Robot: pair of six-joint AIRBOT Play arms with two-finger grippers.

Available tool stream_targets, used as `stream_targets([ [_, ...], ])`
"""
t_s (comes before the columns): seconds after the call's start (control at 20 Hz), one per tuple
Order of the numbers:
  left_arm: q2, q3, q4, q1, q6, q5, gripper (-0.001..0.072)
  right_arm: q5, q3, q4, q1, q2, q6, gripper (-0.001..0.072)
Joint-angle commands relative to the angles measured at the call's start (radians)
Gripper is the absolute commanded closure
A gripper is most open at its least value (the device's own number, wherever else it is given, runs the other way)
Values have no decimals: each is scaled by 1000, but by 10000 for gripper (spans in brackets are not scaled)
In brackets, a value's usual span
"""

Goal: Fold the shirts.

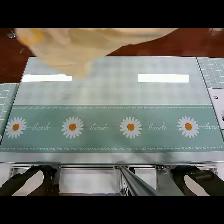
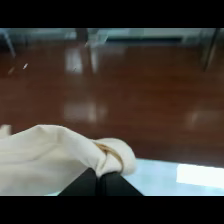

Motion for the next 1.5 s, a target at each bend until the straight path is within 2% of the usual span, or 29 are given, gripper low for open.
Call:
stream_targets([
  [0.0, 179, 90, 275, 84, -95, -20, 690, 101, 57, -121, 1, 134, 16, 680],
  [0.2, 367, 87, 578, 105, -133, -71, 690, 204, 56, -152, 1, 246, 23, 680],
  [0.3, 431, 85, 665, 105, -158, -111, 690, 263, 56, -151, 1, 281, 28, 681],
  [0.6, 506, -10, 673, 52, -159, -180, 690, 407, 50, -132, 1, 307, 54, 680],
  [0.7, 506, -68, 667, 51, -184, -208, 690, 432, 23, -112, 1, 307, 58, 680],
  [0.85, 500, -223, 578, 51, -189, -265, 690, 435, -111, -100, 1, 307, 67, 680],
  [0.95, 491, -380, 503, 51, -188, -270, 690, 382, -259, -111, 1, 307, 89, 681],
  [1.1, 434, -581, 465, 49, -117, -251, 690, 202, -524, -115, 1, 298, 105, 684],
  [1.25, 312, -716, 465, 35, -102, -92, 690, 15, -683, -127, 1, 200, 116, 684],
  [1.45, 62, -736, 465, -56, -82, 153, 690, -190, -671, -118, -45, -89, 119, 684],
])
